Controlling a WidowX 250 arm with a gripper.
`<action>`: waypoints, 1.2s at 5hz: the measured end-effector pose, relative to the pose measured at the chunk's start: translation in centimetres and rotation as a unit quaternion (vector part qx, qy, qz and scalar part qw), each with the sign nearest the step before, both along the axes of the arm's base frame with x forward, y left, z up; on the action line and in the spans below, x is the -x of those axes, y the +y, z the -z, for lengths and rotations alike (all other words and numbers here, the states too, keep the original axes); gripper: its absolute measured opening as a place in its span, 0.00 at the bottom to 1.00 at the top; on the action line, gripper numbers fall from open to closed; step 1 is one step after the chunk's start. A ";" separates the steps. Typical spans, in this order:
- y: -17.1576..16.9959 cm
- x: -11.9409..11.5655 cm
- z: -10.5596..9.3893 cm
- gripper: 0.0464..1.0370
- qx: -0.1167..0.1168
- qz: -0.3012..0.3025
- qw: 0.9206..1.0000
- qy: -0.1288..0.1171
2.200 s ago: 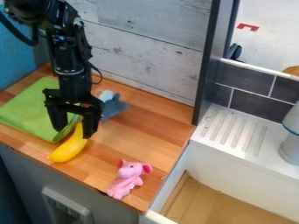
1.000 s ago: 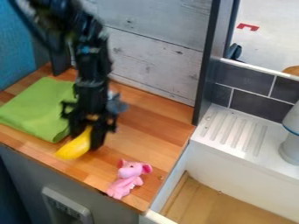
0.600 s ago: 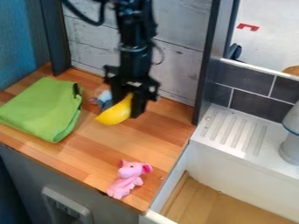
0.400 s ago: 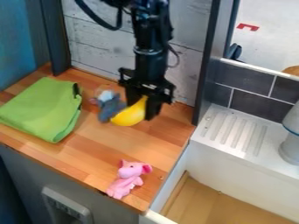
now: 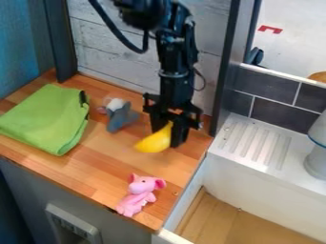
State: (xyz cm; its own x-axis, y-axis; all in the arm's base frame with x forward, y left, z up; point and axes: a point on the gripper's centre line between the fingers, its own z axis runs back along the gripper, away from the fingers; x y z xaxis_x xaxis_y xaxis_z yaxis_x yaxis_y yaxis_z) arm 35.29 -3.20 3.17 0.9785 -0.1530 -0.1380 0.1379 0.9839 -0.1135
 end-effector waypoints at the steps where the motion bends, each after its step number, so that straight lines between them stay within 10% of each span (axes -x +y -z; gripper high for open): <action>1: -0.9 -0.1 1.1 0.49 0.000 0.009 1.000 0.013; 4: -1.6 0.1 2.6 0.56 0.011 -0.005 0.999 0.030; 5: -1.9 0.6 2.5 0.82 -0.011 0.008 0.999 0.031; 6: -1.8 1.4 -1.0 0.97 -0.013 0.012 1.000 -0.021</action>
